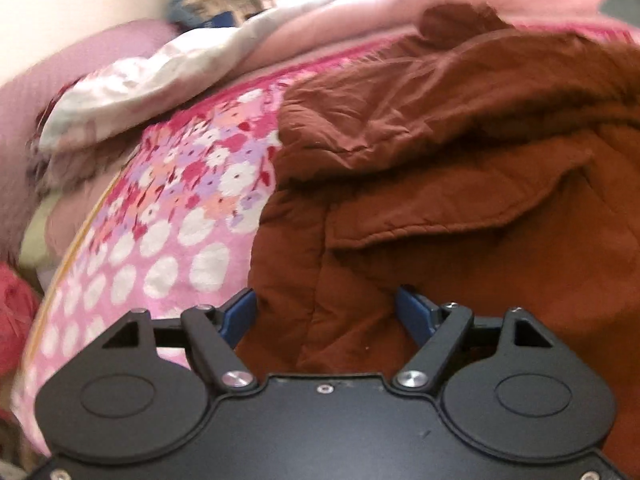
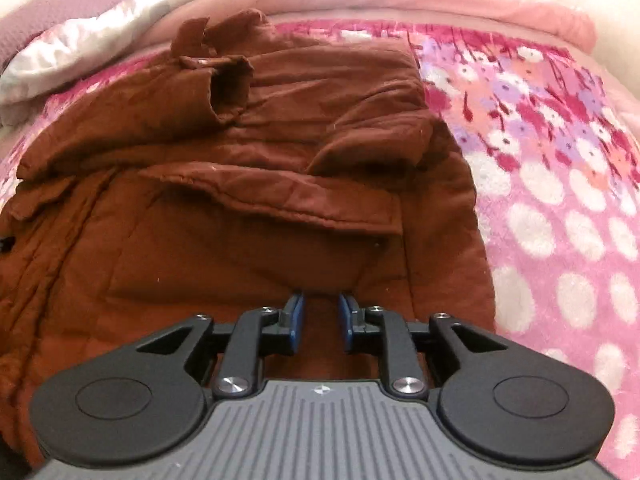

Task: Fold large clothes
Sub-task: 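Grasp the jacket hem with the left tool while the right tool grasps it too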

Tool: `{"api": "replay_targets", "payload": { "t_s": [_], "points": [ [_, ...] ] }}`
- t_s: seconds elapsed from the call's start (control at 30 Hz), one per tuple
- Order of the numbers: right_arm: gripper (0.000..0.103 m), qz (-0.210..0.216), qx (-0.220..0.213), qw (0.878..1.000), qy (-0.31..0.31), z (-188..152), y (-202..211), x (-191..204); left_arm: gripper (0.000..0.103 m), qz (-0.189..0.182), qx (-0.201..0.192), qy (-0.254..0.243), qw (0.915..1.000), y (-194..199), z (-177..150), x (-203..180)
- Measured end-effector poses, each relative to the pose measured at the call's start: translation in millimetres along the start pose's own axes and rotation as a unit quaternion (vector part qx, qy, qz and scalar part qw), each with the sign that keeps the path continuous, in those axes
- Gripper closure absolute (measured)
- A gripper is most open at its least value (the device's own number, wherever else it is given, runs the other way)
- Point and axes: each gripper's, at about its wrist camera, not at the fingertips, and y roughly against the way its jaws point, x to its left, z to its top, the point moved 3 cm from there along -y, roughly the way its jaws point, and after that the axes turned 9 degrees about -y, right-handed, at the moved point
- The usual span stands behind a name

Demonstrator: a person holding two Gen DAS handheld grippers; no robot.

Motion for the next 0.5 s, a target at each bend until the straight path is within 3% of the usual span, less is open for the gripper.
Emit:
{"api": "replay_targets", "payload": {
  "t_s": [0.07, 0.13, 0.2, 0.3, 0.5],
  "points": [
    [0.078, -0.001, -0.014, 1.0, -0.004, -3.1, 0.4, -0.6, 0.023, 0.0, -0.018, 0.041, 0.999, -3.3, -5.4, 2.3],
    [0.078, -0.006, -0.03, 1.0, -0.001, -6.9, 1.1, 2.0, 0.023, 0.006, -0.033, 0.045, 0.9984, -1.7, -9.7, 1.6],
    [0.078, -0.012, -0.042, 0.999, 0.016, -12.1, 2.6, 5.5, 0.023, 0.008, -0.034, 0.038, 0.9987, 2.0, -12.3, 1.8],
    [0.078, -0.004, -0.044, 0.999, -0.008, -12.2, 10.1, 1.8, 0.023, -0.003, -0.014, 0.046, 0.9988, 12.8, -19.4, 10.1],
    [0.077, 0.021, -0.048, 0.998, -0.016, -57.0, 57.1, 2.1, 0.024, -0.015, -0.007, -0.012, 0.9998, 57.0, -63.4, 5.4]
  ]
}}
